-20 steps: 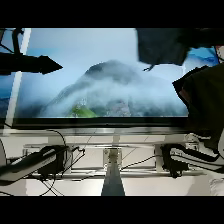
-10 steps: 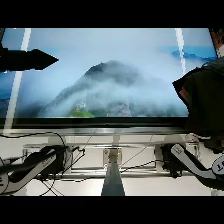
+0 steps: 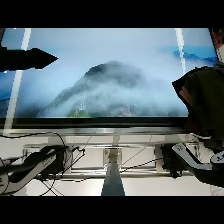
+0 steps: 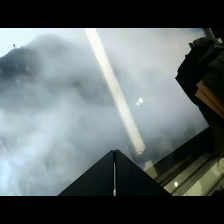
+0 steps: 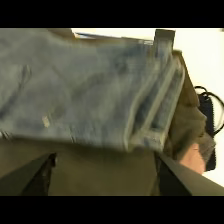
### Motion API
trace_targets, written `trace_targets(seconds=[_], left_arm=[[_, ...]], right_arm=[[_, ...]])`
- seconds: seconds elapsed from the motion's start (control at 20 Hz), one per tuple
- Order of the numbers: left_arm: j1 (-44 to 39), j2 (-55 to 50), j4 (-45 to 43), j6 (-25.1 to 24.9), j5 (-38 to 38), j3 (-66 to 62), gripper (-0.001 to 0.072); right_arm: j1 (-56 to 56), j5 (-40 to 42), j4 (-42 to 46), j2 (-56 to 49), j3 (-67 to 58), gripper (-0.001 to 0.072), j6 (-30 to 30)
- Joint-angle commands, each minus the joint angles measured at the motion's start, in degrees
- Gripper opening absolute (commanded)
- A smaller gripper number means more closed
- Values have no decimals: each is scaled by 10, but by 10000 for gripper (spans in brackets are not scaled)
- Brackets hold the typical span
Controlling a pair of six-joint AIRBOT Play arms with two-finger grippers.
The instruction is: Fold the clothes and pants, and hang the long-sleeved shirts on hangers.
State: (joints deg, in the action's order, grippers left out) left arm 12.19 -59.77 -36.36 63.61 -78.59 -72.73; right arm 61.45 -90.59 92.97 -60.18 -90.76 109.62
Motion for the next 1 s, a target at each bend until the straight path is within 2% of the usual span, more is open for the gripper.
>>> trace_targets(seconds=[0.0,0.1,0.25,0.3,0.5,0.65,0.75,0.95], left_arm=[[0,0,0,0,1,0,44],[0,0,0,0,1,0,44],[0,0,0,0,1,0,44],[0,0,0,0,1,0,43],[0,0,0,0,1,0,44],[0,0,0,0,1,0,44],[0,0,0,0,1,0,43],[0,0,0,0,1,0,43]], right_arm=[[-19,-2,-47,-8,2,536,-54],[-75,23,-78,-8,2,372,-74],[-221,63,-87,-8,2,94,-118],[-277,77,-87,-8,2,49,-128],[-525,134,-85,-8,2,49,-169],[-671,211,-52,-8,2,49,-231],[-723,238,-50,-8,2,49,-278],[-744,243,-53,-8,2,49,-281]])
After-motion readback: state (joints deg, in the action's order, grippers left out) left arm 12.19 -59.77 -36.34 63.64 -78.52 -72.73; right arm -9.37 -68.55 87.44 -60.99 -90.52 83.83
